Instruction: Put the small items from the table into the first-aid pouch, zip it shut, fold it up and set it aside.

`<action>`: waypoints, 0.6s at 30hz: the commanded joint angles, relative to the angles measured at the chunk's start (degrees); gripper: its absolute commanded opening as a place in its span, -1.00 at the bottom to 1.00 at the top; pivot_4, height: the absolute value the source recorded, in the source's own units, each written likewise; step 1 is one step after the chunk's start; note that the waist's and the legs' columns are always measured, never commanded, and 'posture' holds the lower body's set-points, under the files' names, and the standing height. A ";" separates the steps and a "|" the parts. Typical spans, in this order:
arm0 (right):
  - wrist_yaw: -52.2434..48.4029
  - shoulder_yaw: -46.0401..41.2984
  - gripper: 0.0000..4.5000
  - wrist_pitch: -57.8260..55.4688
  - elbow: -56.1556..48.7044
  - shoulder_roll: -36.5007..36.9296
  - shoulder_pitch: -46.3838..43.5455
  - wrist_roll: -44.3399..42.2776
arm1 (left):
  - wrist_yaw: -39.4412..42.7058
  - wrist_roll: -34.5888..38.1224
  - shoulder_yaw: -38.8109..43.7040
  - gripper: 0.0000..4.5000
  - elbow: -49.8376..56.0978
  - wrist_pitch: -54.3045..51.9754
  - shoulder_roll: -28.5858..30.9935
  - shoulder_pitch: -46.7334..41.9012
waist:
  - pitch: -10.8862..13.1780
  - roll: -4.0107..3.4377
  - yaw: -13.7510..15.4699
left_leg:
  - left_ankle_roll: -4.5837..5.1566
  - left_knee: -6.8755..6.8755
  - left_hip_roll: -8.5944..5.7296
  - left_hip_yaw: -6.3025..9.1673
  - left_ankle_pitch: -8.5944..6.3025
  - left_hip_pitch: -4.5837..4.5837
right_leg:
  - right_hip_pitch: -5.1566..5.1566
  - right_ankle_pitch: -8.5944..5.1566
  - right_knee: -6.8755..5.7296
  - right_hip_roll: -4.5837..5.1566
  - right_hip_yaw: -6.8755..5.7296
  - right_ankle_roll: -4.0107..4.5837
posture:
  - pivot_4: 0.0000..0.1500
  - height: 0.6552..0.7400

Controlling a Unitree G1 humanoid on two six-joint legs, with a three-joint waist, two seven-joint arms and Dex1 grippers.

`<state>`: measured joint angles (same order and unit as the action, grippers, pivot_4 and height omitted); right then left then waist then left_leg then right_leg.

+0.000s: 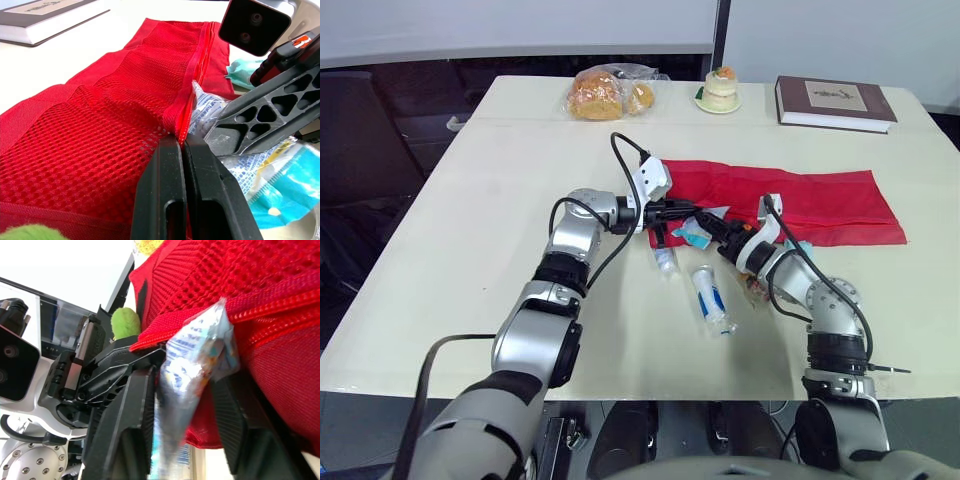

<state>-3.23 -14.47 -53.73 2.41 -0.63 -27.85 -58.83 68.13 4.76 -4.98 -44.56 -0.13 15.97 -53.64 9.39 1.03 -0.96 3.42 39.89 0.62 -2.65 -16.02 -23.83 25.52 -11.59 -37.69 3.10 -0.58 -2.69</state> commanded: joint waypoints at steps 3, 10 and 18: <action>-0.10 -0.74 -0.25 0.15 -2.13 0.24 0.08 -0.68 | 2.05 1.37 -0.31 -1.00 0.81 1.74 -0.55 -1.44 | 0.00 0.00 0.00 | 0.00 0.00 0.00 0.00 0.00 0.00 | 0.00 0.00 0.00 0.00 0.00 0.00 | 1.00 0.74; -0.58 -1.47 -0.25 -2.07 -4.35 3.22 1.68 -1.74 | 1.92 1.10 -0.17 -1.00 0.15 1.95 -0.12 -1.42 | 0.00 0.00 0.12 | 0.00 0.00 0.00 0.00 0.00 -0.01 | 0.00 0.00 0.01 0.01 0.00 0.00 | 1.00 0.74; 0.00 -0.97 -0.25 -5.77 -8.48 6.45 4.37 -4.16 | 1.87 0.84 -0.08 -1.00 -0.77 2.50 -0.27 -1.30 | 0.00 0.00 0.09 | 0.01 0.00 0.00 0.00 0.00 0.00 | 0.00 0.00 0.01 0.00 0.00 0.00 | 1.00 0.74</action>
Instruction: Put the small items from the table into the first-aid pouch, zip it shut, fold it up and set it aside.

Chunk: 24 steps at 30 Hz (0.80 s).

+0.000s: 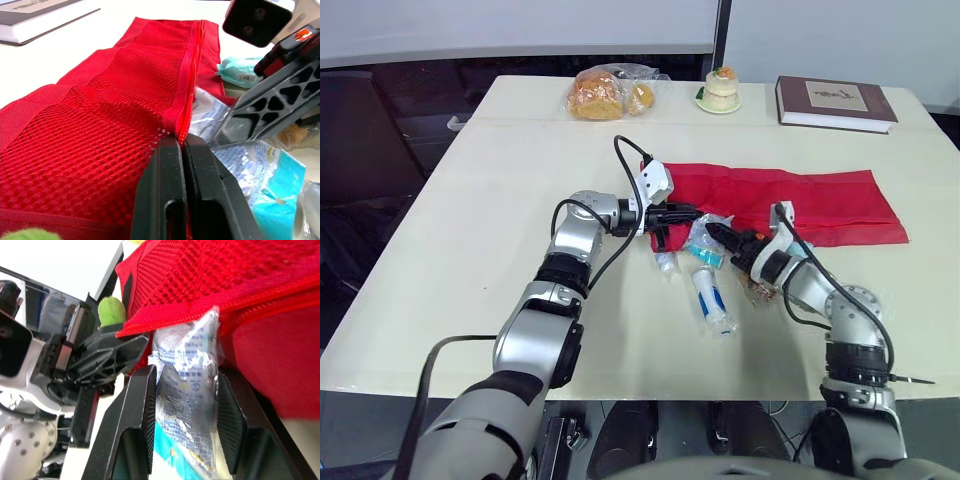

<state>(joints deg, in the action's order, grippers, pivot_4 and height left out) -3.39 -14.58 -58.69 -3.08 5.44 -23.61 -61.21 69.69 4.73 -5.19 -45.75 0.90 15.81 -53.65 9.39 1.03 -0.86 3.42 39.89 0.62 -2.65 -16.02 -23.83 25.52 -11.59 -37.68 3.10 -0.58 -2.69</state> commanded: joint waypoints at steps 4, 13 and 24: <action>0.11 -0.03 -0.47 -2.00 -3.87 0.97 0.59 -1.66 | 0.28 0.86 0.08 -1.00 0.21 1.59 -0.32 -1.40 | 0.00 0.00 0.01 | 0.00 0.00 0.00 0.00 0.00 0.00 | 0.00 0.00 0.00 0.00 0.00 0.00 | 1.00 0.74; -0.07 0.49 -1.00 -2.37 -4.18 1.33 0.84 -0.88 | 0.64 0.76 -0.05 -1.00 -0.30 1.84 -0.38 -1.61 | 0.00 0.00 0.01 | 0.00 0.00 0.00 0.00 0.00 0.00 | 0.00 0.00 0.00 0.00 0.00 0.00 | 1.00 0.74; 6.49 -4.25 -1.00 1.28 -0.78 -6.64 -1.26 -6.15 | 2.13 1.97 0.10 -1.00 1.22 0.43 -1.07 -0.97 | 0.00 0.00 0.02 | 0.00 0.00 0.00 0.01 0.00 0.00 | 0.00 0.00 0.00 0.00 0.00 0.00 | 1.00 0.74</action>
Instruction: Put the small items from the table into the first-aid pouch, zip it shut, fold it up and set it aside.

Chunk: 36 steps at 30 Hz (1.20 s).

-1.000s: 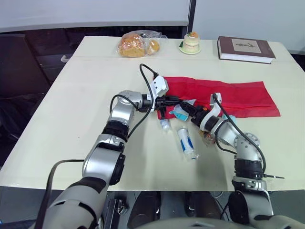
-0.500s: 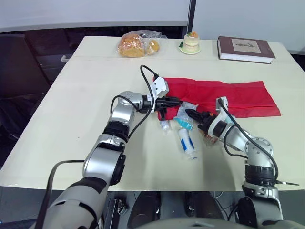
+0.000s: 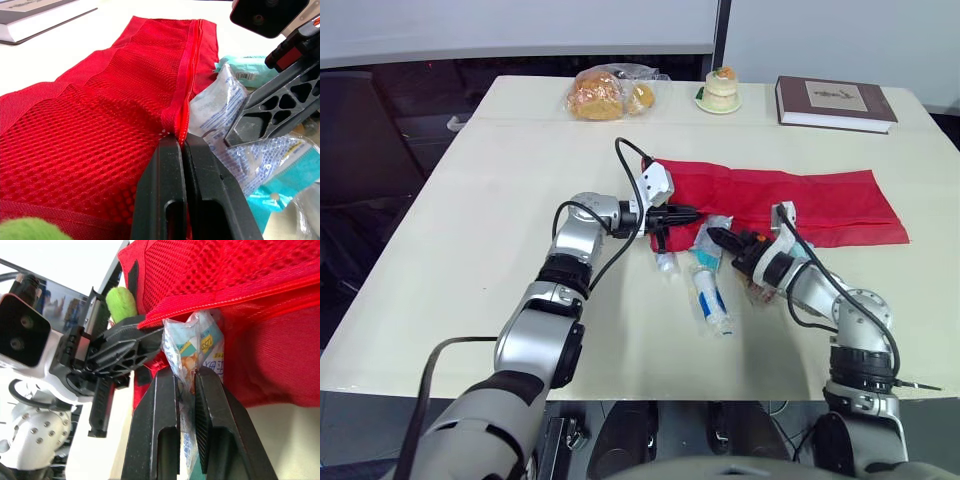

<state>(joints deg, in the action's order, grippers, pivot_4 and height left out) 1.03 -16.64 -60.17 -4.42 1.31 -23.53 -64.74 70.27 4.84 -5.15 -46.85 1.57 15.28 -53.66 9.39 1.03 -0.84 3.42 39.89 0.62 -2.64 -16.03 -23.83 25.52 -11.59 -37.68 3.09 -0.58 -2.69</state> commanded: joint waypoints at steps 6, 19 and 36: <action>4.22 -7.48 -1.00 11.54 4.04 -10.40 -3.92 -7.90 | 4.36 2.91 -0.72 -1.00 4.70 -3.30 -0.17 0.21 | 0.00 0.00 -0.03 | 0.00 0.00 0.00 0.01 0.00 -0.01 | 0.00 0.00 0.00 0.00 -0.01 0.00 | 1.00 0.74; 2.40 -2.26 -1.00 19.93 6.56 -12.09 -2.44 -3.41 | 5.06 7.68 0.61 -1.00 9.22 -11.92 -2.30 -0.10 | 0.01 -0.01 -0.21 | 0.00 0.00 0.01 0.01 0.00 0.00 | 0.01 0.00 0.00 -0.01 0.00 0.00 | 1.00 0.74; 2.03 -0.67 0.54 14.53 -2.25 -5.30 4.17 -5.04 | 1.57 5.85 2.24 -1.00 0.42 -9.93 -2.91 -1.80 | 0.01 -0.01 -0.08 | 0.00 0.00 0.00 0.00 0.00 0.00 | 0.00 0.00 0.02 -0.01 0.01 0.00 | 1.00 0.74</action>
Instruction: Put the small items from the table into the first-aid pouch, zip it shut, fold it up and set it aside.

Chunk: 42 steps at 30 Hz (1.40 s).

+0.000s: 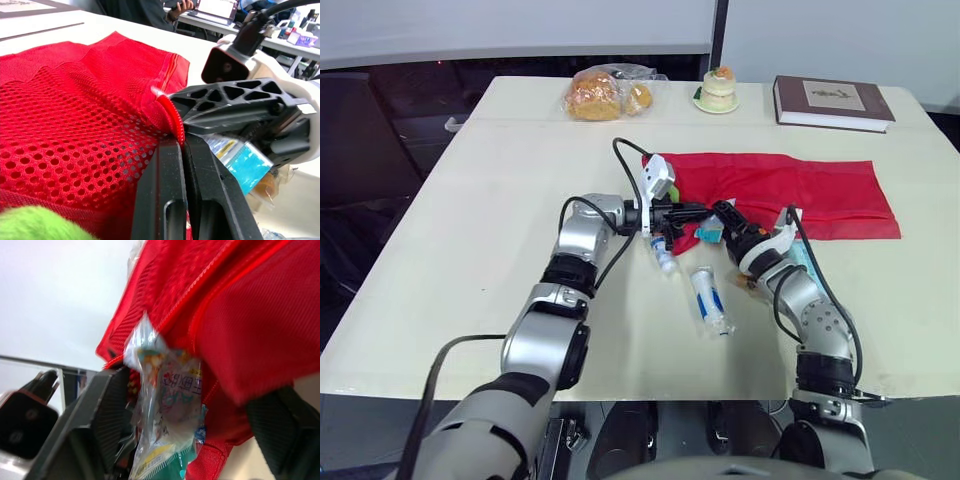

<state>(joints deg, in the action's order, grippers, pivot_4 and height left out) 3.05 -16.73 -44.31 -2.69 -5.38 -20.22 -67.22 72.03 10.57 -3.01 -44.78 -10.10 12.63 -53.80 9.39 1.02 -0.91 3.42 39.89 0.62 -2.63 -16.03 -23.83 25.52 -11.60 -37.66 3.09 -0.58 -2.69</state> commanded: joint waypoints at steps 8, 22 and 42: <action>-0.93 1.11 0.54 -4.65 -9.82 7.62 4.32 -3.06 | 0.33 0.52 0.55 -1.00 -3.63 1.99 -0.22 -2.07 | 0.00 0.00 -0.01 | 0.00 0.00 0.00 -0.01 0.00 0.00 | 0.00 0.00 0.00 0.00 0.01 0.00 | 1.00 0.74; -11.33 7.05 -0.50 -5.19 -18.64 28.16 6.97 10.76 | 0.80 -1.31 -0.72 -1.00 -5.88 4.35 0.29 -2.11 | 0.00 0.01 0.11 | 0.02 0.01 -0.02 -0.03 -0.01 0.00 | 0.00 -0.01 0.02 -0.03 0.04 -0.01 | 1.00 0.74; -24.59 26.31 -0.98 -0.23 -19.54 34.87 1.13 37.53 | 1.56 -2.87 -2.45 -1.00 -7.58 7.42 -0.23 -2.04 | 0.01 0.03 0.26 | 0.03 0.17 -0.03 -0.02 -0.02 -0.04 | -0.01 -0.01 0.01 -0.04 0.03 -0.01 | 1.00 0.74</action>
<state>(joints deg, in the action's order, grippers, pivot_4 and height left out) -21.48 10.30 -45.59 -21.82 30.02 -17.75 -30.45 72.52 7.79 -5.10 -52.53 -3.27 12.73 -54.91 9.40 1.05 -0.65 3.45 40.06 0.60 -2.66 -16.04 -23.87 25.50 -11.61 -37.65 3.05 -0.55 -2.71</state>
